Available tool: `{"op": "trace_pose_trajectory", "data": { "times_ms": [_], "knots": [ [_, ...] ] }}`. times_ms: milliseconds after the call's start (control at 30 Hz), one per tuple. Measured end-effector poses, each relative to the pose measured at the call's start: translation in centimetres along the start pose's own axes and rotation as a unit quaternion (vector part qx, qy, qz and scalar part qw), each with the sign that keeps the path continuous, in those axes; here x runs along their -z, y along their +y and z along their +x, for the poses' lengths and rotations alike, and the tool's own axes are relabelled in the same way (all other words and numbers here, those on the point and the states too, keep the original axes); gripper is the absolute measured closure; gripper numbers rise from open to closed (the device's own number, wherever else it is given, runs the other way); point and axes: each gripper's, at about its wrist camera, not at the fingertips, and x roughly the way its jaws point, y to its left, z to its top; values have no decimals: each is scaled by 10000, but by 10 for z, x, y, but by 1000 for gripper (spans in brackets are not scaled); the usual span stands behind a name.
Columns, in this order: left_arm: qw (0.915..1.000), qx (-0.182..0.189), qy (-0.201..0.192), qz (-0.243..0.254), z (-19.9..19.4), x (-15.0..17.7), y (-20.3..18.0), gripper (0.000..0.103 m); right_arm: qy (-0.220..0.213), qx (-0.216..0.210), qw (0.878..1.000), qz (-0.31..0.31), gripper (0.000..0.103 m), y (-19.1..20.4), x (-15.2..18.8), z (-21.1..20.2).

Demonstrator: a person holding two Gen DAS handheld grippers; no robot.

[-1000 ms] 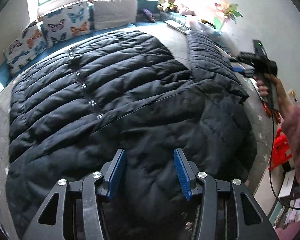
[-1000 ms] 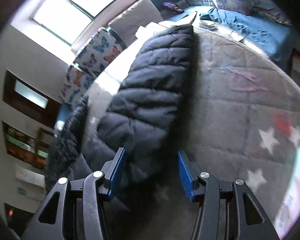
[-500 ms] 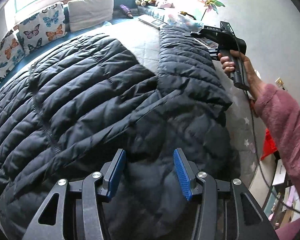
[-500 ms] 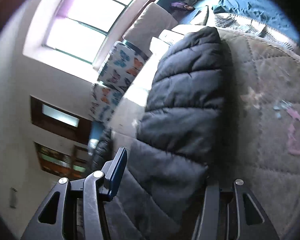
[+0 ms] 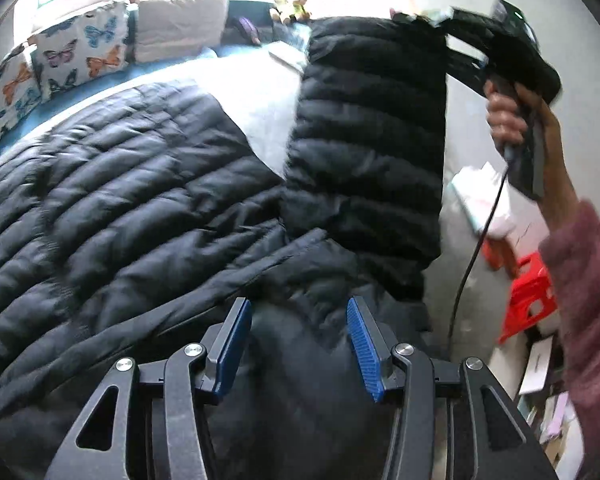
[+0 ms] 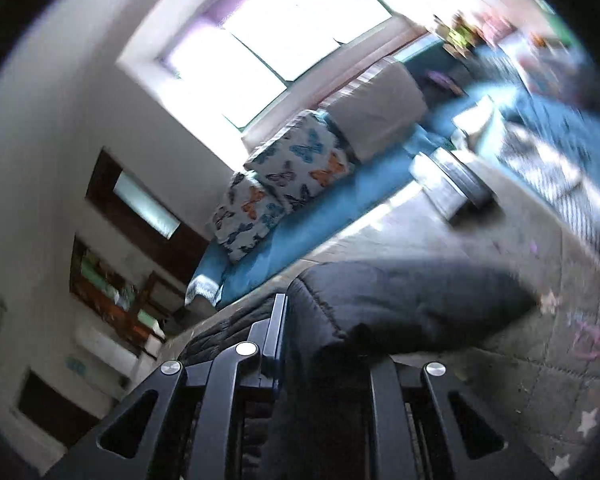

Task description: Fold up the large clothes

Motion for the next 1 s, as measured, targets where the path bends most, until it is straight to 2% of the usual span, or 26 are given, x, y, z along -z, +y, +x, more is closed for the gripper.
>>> {"op": "trace_pose_trajectory", "data": {
  "times_ms": [167,267,367,467,533,600,633,667,700,733,767,800,867,933,1000],
  "knots": [
    [9954,-457,-796,-290,-97,31,37,51,70,-111,9910,-1331,86,107,14,-19],
    [9873,-871,-1190,-586,-149,62,66,51,252,-225,9771,-2100,86,173,42,-20],
    [9773,-1158,-1517,-921,-193,101,95,49,602,-306,9560,-2854,86,231,90,-7],
    [9686,-1306,-1682,-1285,-225,142,126,49,1090,-218,9231,-3682,86,275,158,17],
    [9648,-1336,-1648,-1552,-234,168,145,49,1517,27,8892,-4317,86,296,217,42],
    [9625,-1244,-1607,-1797,-238,192,160,49,1927,291,8547,-4812,86,300,265,65],
    [9621,-1180,-1572,-1890,-238,203,166,49,2171,446,8336,-5059,85,299,295,79],
    [9619,-1147,-1543,-1941,-239,213,170,49,2302,556,8202,-5207,83,298,313,86],
    [9616,-1139,-1538,-1969,-240,220,173,49,2395,681,8068,-5358,75,297,329,92],
    [9615,-1109,-1528,-1998,-240,229,176,49,2381,762,7988,-5472,67,297,338,95],
    [9616,-1076,-1513,-2021,-239,235,178,49,2345,820,7906,-5597,65,298,345,96],
    [9620,-1057,-1482,-2036,-237,240,178,49,2365,816,7860,-5654,60,300,348,96],
    [9620,-952,-1521,-2060,-235,247,178,49,2338,784,7857,-5673,57,303,347,90],
    [9608,-922,-1588,-2076,-234,252,177,49,2371,684,7904,-5606,55,309,343,84],
    [9576,-940,-1663,-2159,-237,257,180,49,2384,597,8007,-5464,55,312,335,78]
  ]
}}
